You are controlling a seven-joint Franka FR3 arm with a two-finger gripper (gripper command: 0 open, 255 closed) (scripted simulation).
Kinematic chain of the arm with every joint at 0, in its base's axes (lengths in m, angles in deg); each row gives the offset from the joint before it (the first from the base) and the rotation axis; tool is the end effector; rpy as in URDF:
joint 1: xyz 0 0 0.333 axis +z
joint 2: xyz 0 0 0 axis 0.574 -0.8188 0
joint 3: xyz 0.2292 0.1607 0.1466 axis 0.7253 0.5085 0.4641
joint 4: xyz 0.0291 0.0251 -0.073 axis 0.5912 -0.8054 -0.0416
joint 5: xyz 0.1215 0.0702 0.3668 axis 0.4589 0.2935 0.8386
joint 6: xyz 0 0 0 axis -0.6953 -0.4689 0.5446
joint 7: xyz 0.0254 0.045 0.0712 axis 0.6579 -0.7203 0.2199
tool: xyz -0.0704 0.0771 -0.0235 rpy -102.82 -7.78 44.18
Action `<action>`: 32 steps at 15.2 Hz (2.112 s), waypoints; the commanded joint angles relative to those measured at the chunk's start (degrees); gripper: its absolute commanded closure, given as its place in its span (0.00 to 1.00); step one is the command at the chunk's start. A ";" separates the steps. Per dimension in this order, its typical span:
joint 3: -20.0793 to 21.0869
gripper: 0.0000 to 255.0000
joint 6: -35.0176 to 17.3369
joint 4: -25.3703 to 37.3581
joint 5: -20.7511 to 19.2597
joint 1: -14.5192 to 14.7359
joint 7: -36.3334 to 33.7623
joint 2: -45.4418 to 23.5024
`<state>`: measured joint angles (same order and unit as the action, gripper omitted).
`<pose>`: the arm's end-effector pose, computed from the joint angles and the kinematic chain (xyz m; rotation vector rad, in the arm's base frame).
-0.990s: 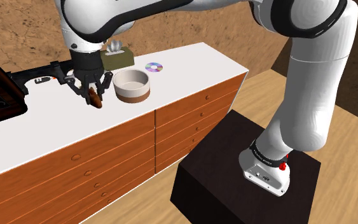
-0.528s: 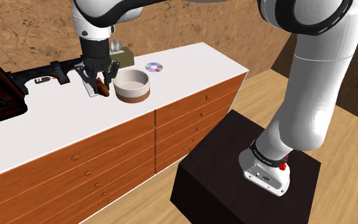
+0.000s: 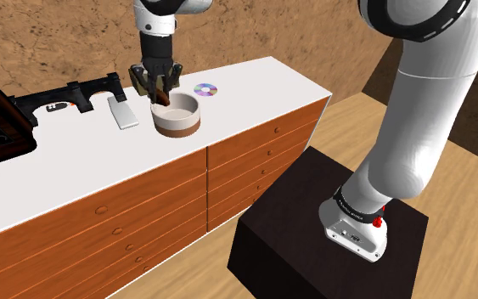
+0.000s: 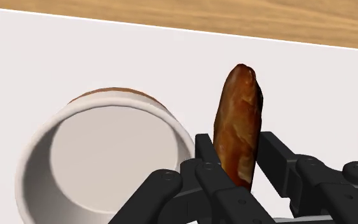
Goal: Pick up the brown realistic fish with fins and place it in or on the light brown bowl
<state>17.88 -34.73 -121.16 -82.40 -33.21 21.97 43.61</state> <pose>0.6089 0.2300 0.4516 -2.9698 0.1591 0.1281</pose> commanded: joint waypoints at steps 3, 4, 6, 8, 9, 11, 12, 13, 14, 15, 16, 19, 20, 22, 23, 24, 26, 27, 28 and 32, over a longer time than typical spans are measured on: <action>-1.58 1.00 1.49 1.31 0.21 -3.17 4.76 -0.55; -1.98 1.00 1.93 1.79 0.23 -3.93 5.90 -0.77; -2.52 1.00 1.86 1.98 0.20 -4.96 7.48 -1.28; -2.56 1.00 0.45 0.80 0.17 -4.95 7.64 -1.54; -2.58 1.00 -0.25 0.25 0.15 -4.95 7.72 -1.70; -2.63 1.00 -1.63 -0.77 0.08 -4.93 7.86 -2.08; -2.65 1.00 -2.31 -1.27 0.05 -4.92 7.92 -2.27; -2.68 1.00 -2.99 -1.76 0.02 -4.90 7.99 -2.48; -2.70 1.00 -3.67 -2.23 -0.02 -4.89 8.05 -2.70; -2.73 1.00 -4.35 -2.69 -0.06 -4.87 8.12 -2.93; -2.75 1.00 -5.01 -3.13 -0.11 -4.85 8.18 -3.17; -2.85 1.00 -7.00 -4.37 -0.25 -4.78 8.34 -3.95; -2.88 1.00 -7.63 -4.74 -0.30 -4.76 8.39 -4.22; -2.88 1.00 -7.63 -4.74 -0.30 -4.76 8.39 -4.22; -2.88 1.00 -7.63 -4.74 -0.30 -4.76 8.39 -4.22; -2.88 1.00 -7.63 -4.74 -0.30 -4.76 8.39 -4.22; -2.88 1.00 -7.63 -4.74 -0.30 -4.76 8.39 -4.22; -2.88 1.00 -7.63 -4.74 -0.30 -4.76 8.39 -4.22; -2.88 1.00 -7.63 -4.74 -0.30 -4.76 8.39 -4.22; -2.88 0.00 -7.63 -4.74 -0.30 -4.76 8.39 -4.22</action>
<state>15.00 -42.36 -125.90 -82.70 -37.97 30.36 39.39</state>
